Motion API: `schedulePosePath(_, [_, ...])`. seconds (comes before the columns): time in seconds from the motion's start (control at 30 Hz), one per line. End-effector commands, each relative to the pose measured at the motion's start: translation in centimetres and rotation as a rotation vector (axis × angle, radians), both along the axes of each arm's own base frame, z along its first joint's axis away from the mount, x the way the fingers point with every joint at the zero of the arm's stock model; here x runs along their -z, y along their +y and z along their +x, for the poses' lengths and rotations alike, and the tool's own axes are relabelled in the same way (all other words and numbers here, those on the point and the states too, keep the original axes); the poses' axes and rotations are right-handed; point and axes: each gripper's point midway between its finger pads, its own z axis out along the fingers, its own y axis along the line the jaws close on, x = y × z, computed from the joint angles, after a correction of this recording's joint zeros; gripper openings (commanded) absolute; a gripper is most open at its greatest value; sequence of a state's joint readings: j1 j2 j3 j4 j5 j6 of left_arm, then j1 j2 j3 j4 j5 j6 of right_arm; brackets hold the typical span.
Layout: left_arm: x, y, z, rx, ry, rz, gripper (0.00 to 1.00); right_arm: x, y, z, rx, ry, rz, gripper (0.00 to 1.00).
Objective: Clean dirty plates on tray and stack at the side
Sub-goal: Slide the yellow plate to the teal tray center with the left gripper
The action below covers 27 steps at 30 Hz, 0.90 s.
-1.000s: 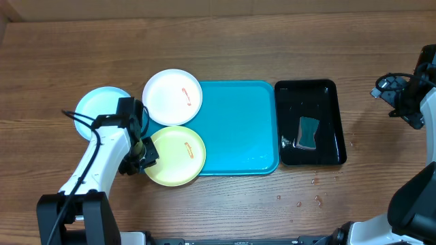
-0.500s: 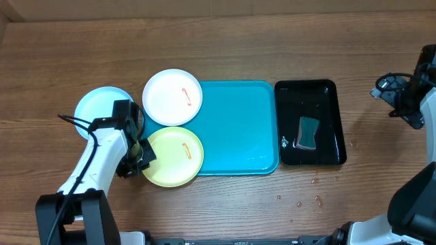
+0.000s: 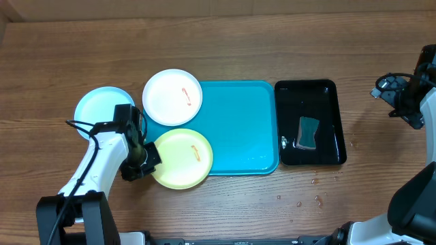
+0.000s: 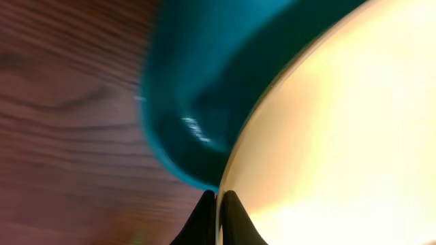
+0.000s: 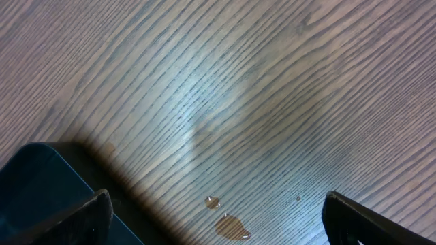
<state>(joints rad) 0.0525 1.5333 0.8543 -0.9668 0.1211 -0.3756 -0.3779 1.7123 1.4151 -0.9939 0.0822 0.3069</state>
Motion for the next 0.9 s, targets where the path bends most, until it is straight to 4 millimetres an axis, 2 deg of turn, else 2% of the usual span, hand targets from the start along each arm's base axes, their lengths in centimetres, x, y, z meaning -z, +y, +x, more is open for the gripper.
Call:
schedulePosePath(0.0, [-1.1,-3.6,0.7,0.079,-0.063,-0.159,0.04,-0.6,-0.1,0.4,-0.001,-0.018,-0.01,1.0])
schedulePosePath(0.27, [-1.9,-8.6,3.5,0.122,-0.19,-0.246,0.04,-0.6,-0.1,0.4,-0.001,-0.018,-0.01,1.0])
schedulePosePath(0.47, [-2.6,-12.4,6.4,0.128,-0.323,-0.275,0.04,-0.6,-0.1,0.4,-0.001,-0.018,-0.01,1.0])
schedulePosePath(0.6, [-2.4,-13.1,7.6,0.078,-0.373,-0.213,0.04,-0.6,-0.1,0.4,-0.001,-0.018,-0.01,1.0])
schedulePosePath(0.73, [-2.5,-14.2,8.4,0.098,-0.422,-0.202,0.04,-0.6,-0.1,0.4,-0.001,-0.018,-0.01,1.0])
schedulePosePath(0.87, [-2.5,-13.4,9.4,0.09,-0.476,-0.113,0.04,-0.6,-0.1,0.4,-0.001,-0.018,-0.01,1.0])
